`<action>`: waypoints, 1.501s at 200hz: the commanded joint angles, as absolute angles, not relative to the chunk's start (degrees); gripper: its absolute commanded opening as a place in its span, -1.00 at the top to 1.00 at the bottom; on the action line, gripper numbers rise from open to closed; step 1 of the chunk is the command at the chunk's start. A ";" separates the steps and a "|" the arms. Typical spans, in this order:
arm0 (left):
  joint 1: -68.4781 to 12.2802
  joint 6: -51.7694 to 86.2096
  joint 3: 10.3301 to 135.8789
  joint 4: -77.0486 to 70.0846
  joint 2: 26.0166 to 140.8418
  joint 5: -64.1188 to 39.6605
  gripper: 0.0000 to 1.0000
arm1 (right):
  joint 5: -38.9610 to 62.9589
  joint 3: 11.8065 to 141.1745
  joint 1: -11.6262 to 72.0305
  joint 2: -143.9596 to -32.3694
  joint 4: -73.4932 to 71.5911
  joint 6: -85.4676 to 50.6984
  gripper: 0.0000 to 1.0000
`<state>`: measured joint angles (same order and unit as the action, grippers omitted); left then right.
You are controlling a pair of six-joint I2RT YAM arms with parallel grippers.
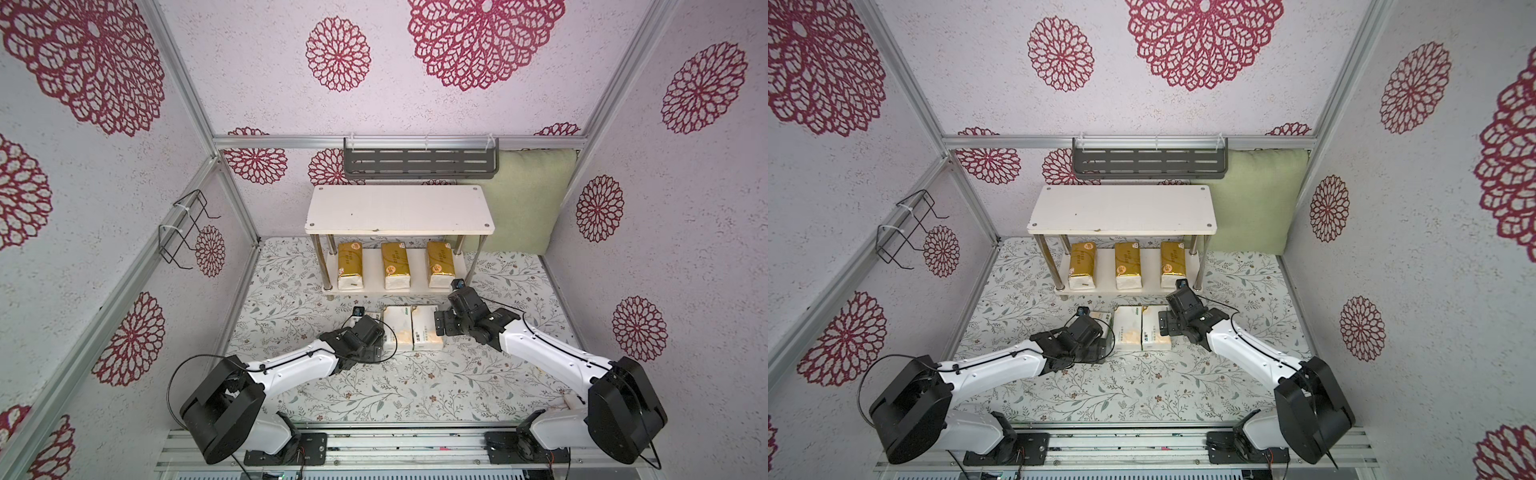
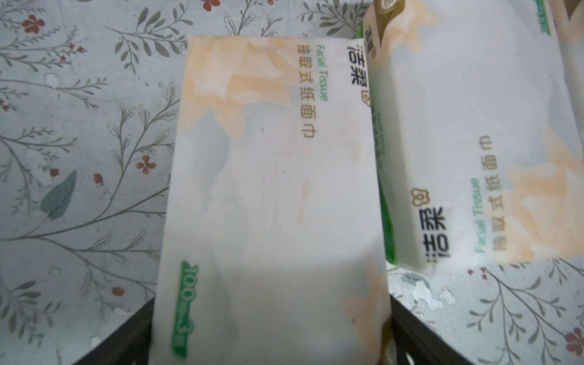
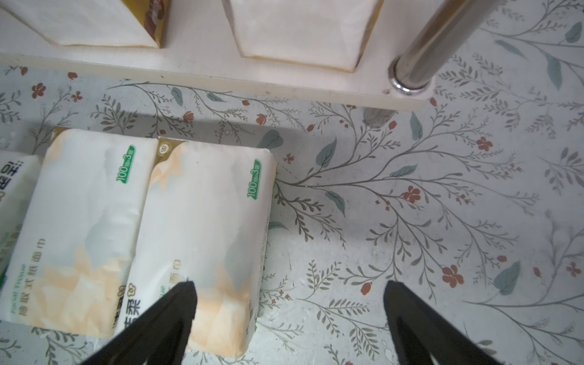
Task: Place the tissue boxes on the shelf by color
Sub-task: Pick up the box of tissues from the center of the board.
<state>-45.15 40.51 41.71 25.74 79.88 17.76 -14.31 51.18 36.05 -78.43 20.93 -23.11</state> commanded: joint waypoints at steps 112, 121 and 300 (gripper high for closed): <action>-43.56 40.84 44.36 28.46 84.33 16.40 -0.95 | -14.50 52.04 36.74 -78.95 20.04 -23.64 -0.98; -43.37 40.46 44.51 28.28 84.91 16.22 -0.95 | -14.53 51.98 36.74 -78.93 19.98 -23.72 -0.98; -41.87 38.34 43.37 24.89 85.35 14.55 -0.96 | -14.06 50.52 37.17 -78.55 18.90 -24.01 -0.98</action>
